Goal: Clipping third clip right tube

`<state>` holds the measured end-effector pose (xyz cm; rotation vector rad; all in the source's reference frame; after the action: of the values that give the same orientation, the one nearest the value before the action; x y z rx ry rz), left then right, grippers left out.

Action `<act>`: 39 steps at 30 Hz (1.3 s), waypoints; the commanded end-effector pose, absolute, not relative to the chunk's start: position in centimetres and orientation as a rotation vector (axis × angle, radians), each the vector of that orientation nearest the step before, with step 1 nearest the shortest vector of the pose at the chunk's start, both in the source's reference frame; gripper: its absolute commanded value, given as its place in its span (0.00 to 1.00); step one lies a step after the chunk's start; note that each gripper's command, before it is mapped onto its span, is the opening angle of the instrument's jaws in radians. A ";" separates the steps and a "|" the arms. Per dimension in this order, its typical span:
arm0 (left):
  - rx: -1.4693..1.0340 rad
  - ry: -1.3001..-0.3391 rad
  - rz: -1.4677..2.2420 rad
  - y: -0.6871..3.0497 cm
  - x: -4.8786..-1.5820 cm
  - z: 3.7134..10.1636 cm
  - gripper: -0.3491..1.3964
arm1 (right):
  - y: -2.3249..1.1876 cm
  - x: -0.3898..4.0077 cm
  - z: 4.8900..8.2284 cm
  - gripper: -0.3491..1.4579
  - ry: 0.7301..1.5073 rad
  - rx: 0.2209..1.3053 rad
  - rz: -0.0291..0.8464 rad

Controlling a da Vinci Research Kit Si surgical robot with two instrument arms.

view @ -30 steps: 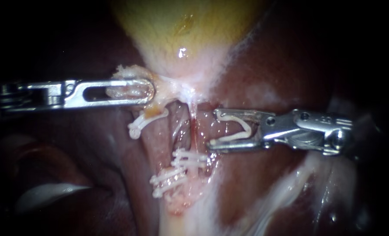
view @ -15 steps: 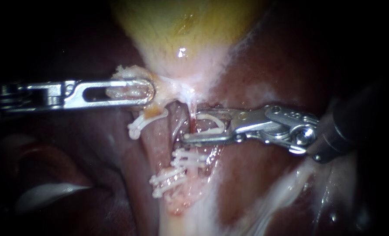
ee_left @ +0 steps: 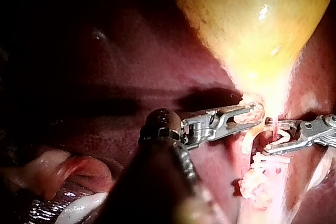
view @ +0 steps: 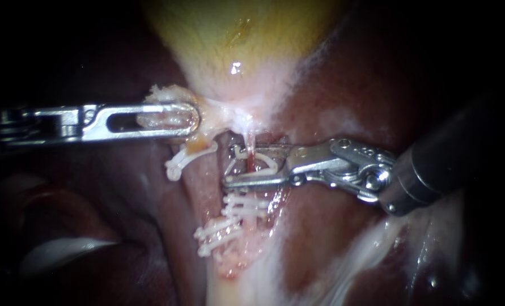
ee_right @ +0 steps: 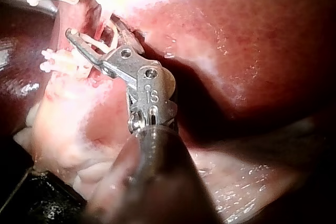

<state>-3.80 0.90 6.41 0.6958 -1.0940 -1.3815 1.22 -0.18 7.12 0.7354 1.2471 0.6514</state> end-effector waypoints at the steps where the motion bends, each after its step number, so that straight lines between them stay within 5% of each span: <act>1: 0.696 -1.094 -1.381 0.90 -3.79 6.41 0.00 | -0.18 1.22 7.12 0.45 1.257 0.745 0.655; 17: 0.698 -1.094 -1.380 0.90 -3.77 6.42 0.00 | -0.13 1.25 6.81 0.44 1.382 0.852 0.676; 33: 0.698 -1.094 -1.379 0.90 -3.76 6.42 0.00 | -0.11 1.24 6.69 0.42 1.394 0.861 0.681; 39: 0.698 -1.094 -1.379 0.90 -3.76 6.42 0.00 | -0.10 1.22 6.68 0.30 1.390 0.871 0.689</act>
<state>-3.76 0.90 6.42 0.6981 -1.0940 -1.3793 1.21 -0.10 6.68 0.8696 1.3908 0.6896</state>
